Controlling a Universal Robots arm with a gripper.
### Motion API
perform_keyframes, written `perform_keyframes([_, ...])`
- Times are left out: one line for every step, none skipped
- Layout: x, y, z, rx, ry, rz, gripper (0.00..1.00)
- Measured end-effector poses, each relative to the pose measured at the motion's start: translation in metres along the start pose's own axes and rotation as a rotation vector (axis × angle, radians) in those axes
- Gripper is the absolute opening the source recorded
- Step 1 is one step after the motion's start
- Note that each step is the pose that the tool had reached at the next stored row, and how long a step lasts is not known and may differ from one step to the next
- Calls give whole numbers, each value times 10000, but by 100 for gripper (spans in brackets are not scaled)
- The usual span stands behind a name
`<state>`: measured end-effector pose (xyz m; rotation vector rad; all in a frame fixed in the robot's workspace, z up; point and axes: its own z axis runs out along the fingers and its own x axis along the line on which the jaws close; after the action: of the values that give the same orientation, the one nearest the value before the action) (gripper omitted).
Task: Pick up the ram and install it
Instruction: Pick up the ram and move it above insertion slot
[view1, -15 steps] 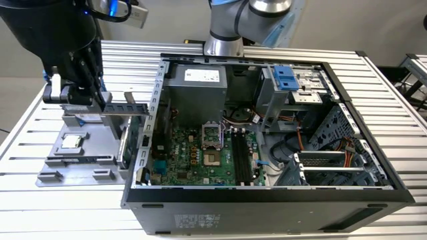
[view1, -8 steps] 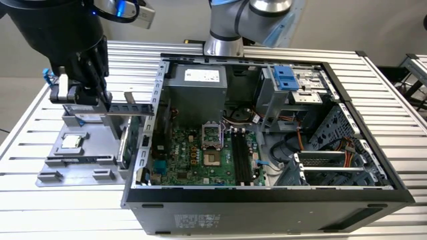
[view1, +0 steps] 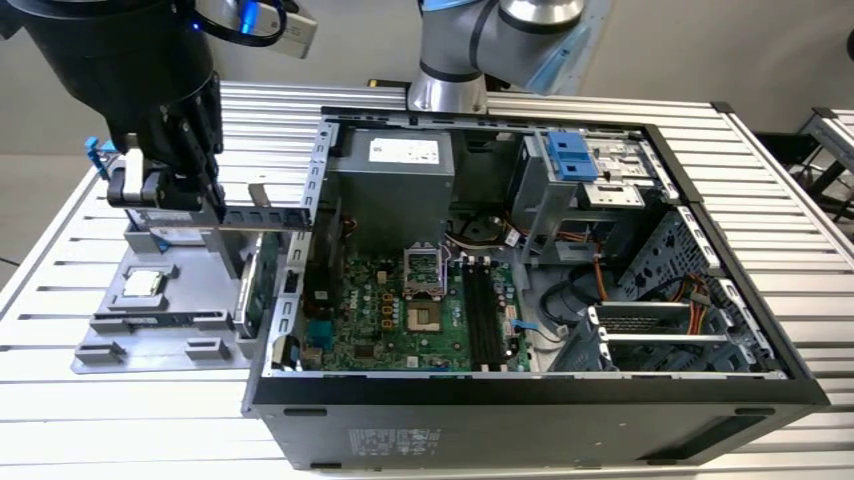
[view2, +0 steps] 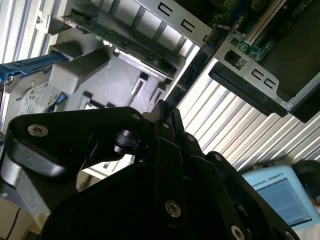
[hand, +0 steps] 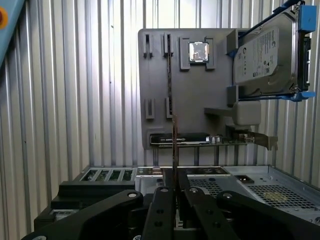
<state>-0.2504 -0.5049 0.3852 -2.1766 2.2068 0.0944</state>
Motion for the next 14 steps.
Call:
perform_keyframes([0,0,0,-1,1,0,0])
perform_keyframes([0,-5,0,1,-1,-1,0])
perform_keyframes([0,-16,-1,-1,1,-2,0])
perform_keyframes([-1,-31,0,-1,0,0,0])
perform_keyframes([-1,-49,-1,-3,1,0,0])
perform_keyframes([-1,-67,-1,-6,1,0,0])
perform_keyframes([-1,-86,-2,-9,1,0,0])
perform_keyframes([-2,-106,-2,-11,1,1,0])
perform_keyframes([-2,-126,-2,-12,1,1,0])
perform_keyframes([-2,-148,-2,-14,1,1,0])
perform_keyframes([-3,-168,-3,-17,1,2,0])
perform_keyframes([-3,-189,-2,-19,0,1,0])
perform_keyframes([-3,-210,-3,-22,0,1,0])
perform_keyframes([-3,-232,-3,-25,1,2,0])
